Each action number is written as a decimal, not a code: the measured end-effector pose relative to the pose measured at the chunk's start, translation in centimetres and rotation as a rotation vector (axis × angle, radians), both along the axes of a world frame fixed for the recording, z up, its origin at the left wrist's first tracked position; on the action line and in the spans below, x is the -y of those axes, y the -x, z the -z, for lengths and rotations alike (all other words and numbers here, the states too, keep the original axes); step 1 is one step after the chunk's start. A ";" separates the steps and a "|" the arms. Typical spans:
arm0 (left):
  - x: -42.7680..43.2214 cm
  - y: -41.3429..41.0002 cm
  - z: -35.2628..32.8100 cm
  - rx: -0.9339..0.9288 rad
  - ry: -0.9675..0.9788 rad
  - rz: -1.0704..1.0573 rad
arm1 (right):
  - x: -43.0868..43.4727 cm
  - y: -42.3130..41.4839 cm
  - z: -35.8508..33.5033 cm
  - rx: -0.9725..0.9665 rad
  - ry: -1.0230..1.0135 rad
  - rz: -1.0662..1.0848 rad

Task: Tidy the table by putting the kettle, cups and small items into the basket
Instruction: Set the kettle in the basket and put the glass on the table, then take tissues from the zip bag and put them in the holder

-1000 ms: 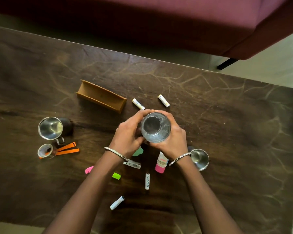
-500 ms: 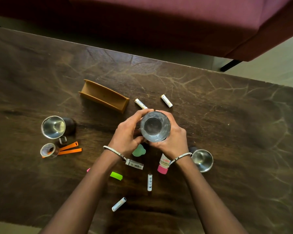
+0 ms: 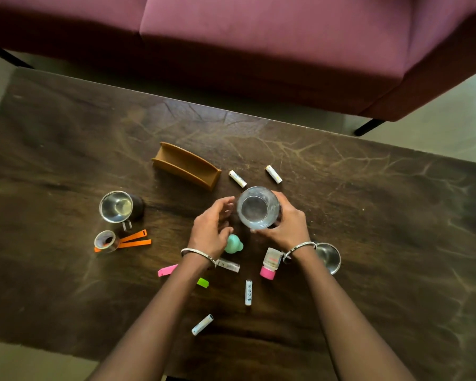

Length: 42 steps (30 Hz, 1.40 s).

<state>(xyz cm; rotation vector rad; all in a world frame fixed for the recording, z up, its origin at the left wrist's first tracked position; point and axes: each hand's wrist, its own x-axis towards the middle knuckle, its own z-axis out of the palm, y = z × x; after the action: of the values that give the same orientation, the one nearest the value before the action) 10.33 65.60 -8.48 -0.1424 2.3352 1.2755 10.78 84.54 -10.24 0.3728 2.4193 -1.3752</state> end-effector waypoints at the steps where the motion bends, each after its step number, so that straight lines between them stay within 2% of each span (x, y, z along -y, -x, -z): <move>1: 0.5 -0.4 -0.2 -0.020 0.021 -0.031 | -0.2 -0.1 -0.2 0.042 0.037 0.016; 5: 2.6 -1.7 -1.9 -0.087 0.063 -0.108 | -0.3 -0.6 -1.4 0.139 0.107 0.172; 9: 4.6 -3.4 -4.5 -0.086 0.055 -0.134 | 0.0 -2.6 -4.1 0.092 -0.035 0.425; 14: 7.1 -6.1 -8.0 -0.040 -0.016 -0.207 | 2.8 -6.6 -8.6 0.011 -0.164 0.458; 19: 11.0 -9.4 -11.9 0.003 -0.098 -0.279 | 9.2 -10.3 -12.8 0.009 -0.125 0.546; 25: 18.7 -13.2 -17.1 -0.014 -0.170 -0.298 | 20.7 -13.0 -18.3 -0.034 -0.054 0.406; 32: 31.5 -17.1 -21.2 -0.083 -0.199 -0.451 | 35.0 -14.3 -22.3 -0.112 -0.057 0.245; 39: 43.6 -16.4 -25.0 -0.172 -0.210 -0.669 | 47.0 -12.9 -24.6 -0.148 -0.026 0.062; 42: 47.3 -15.6 -25.2 -0.217 -0.177 -0.701 | 51.0 -11.1 -25.2 -0.168 -0.020 -0.013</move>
<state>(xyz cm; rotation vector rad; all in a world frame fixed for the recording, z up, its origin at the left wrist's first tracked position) 25.96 18.32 16.73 -0.8625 2.4229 1.8908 21.86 33.57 14.94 0.2547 2.5670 -1.4299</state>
